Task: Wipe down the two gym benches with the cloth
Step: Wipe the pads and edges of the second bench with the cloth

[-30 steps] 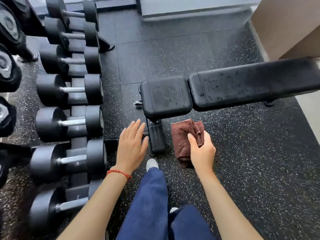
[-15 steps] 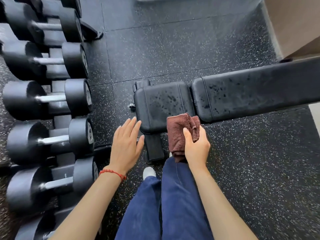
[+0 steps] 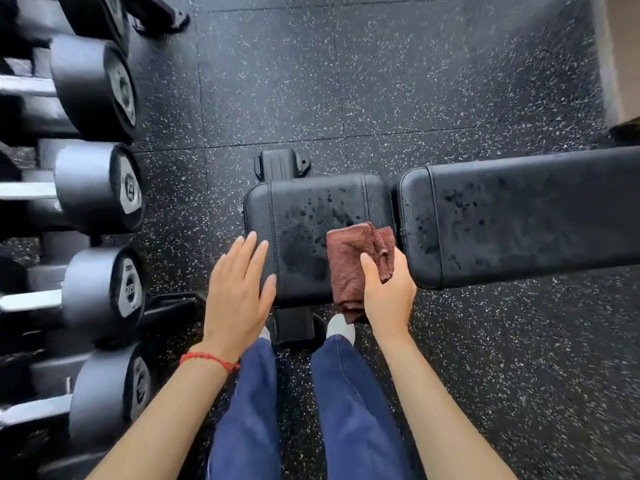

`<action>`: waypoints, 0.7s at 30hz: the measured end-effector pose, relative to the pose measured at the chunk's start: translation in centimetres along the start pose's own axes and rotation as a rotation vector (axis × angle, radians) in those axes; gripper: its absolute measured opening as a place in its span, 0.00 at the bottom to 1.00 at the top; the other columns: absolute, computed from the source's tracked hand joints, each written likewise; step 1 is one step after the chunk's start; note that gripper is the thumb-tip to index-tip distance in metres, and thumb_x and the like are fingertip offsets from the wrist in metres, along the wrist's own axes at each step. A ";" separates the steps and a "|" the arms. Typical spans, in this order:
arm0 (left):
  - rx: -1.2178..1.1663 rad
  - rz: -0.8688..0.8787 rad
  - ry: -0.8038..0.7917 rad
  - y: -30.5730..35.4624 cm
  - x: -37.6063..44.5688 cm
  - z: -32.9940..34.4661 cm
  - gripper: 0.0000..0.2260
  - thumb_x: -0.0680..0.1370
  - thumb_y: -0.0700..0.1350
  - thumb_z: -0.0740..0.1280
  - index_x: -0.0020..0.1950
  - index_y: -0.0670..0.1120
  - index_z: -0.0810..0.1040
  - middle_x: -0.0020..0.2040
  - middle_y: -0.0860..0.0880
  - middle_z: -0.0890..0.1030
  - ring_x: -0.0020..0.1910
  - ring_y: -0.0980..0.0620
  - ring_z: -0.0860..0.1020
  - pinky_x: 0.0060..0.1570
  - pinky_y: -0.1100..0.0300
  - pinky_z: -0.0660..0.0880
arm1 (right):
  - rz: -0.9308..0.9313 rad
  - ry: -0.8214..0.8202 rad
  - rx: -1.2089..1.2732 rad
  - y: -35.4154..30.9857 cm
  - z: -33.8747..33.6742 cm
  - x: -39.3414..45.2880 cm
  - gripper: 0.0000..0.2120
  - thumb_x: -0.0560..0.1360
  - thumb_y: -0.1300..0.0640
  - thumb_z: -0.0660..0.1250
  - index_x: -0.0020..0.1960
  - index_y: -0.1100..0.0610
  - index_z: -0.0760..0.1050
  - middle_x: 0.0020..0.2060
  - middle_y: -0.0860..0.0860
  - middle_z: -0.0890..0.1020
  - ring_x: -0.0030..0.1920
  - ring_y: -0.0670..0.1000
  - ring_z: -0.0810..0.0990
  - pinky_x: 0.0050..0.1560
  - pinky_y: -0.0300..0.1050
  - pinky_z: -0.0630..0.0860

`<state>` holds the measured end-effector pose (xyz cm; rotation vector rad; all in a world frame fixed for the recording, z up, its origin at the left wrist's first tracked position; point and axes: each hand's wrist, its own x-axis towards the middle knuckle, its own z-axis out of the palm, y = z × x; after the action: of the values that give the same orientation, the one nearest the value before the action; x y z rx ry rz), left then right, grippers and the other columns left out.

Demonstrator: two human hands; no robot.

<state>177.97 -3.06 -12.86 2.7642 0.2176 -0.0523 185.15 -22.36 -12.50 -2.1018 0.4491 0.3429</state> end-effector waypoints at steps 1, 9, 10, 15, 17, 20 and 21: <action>0.005 -0.005 -0.004 -0.7 0.5 1.0 0.22 0.78 0.47 0.55 0.67 0.36 0.69 0.68 0.37 0.69 0.68 0.39 0.65 0.63 0.43 0.64 | 0.000 0.007 0.000 0.5 0.8 1.0 0.16 0.75 0.51 0.66 0.60 0.55 0.73 0.53 0.48 0.79 0.52 0.43 0.73 0.51 0.37 0.65; 0.077 0.024 -0.069 -5.9 4.6 10.7 0.25 0.79 0.49 0.53 0.73 0.37 0.61 0.74 0.39 0.60 0.73 0.41 0.56 0.69 0.43 0.55 | -0.016 0.178 -0.086 4.6 8.7 6.1 0.26 0.76 0.52 0.65 0.69 0.63 0.64 0.64 0.56 0.72 0.65 0.54 0.68 0.58 0.32 0.57; 0.073 0.015 -0.067 -6.3 4.8 11.7 0.26 0.79 0.50 0.53 0.73 0.37 0.60 0.74 0.39 0.59 0.73 0.42 0.55 0.70 0.44 0.53 | -0.040 0.214 -0.101 4.9 9.3 6.1 0.26 0.76 0.51 0.65 0.68 0.64 0.64 0.62 0.57 0.73 0.64 0.55 0.69 0.57 0.31 0.57; -0.038 -0.031 0.000 -6.9 4.8 14.5 0.26 0.79 0.47 0.53 0.73 0.35 0.56 0.74 0.40 0.55 0.74 0.42 0.51 0.71 0.45 0.49 | -0.105 0.258 -0.092 5.6 10.0 6.2 0.37 0.67 0.38 0.66 0.67 0.60 0.65 0.56 0.48 0.72 0.60 0.47 0.70 0.60 0.38 0.64; -0.066 -0.014 0.028 -7.0 4.8 14.7 0.25 0.79 0.45 0.52 0.73 0.35 0.57 0.74 0.40 0.55 0.74 0.41 0.52 0.72 0.45 0.48 | -0.109 0.293 -0.071 5.5 10.2 6.4 0.35 0.68 0.37 0.63 0.65 0.60 0.67 0.55 0.48 0.74 0.58 0.48 0.73 0.58 0.39 0.66; -0.081 -0.004 0.051 -7.2 4.8 14.7 0.24 0.79 0.44 0.52 0.72 0.34 0.58 0.73 0.38 0.57 0.73 0.40 0.53 0.72 0.45 0.49 | -0.135 0.318 -0.036 4.6 11.7 6.3 0.31 0.70 0.40 0.62 0.63 0.62 0.69 0.53 0.52 0.76 0.56 0.51 0.75 0.54 0.35 0.66; -0.085 -0.004 0.055 -7.2 4.8 14.7 0.24 0.79 0.44 0.53 0.72 0.34 0.59 0.73 0.38 0.57 0.73 0.40 0.53 0.72 0.45 0.50 | -0.154 0.307 -0.034 4.2 12.5 6.3 0.30 0.70 0.41 0.63 0.62 0.63 0.70 0.53 0.54 0.77 0.55 0.52 0.75 0.53 0.34 0.66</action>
<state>181.42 -1.05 -29.48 2.6827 0.2342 0.0317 188.03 -15.05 -24.78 -2.2149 0.4578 -0.0640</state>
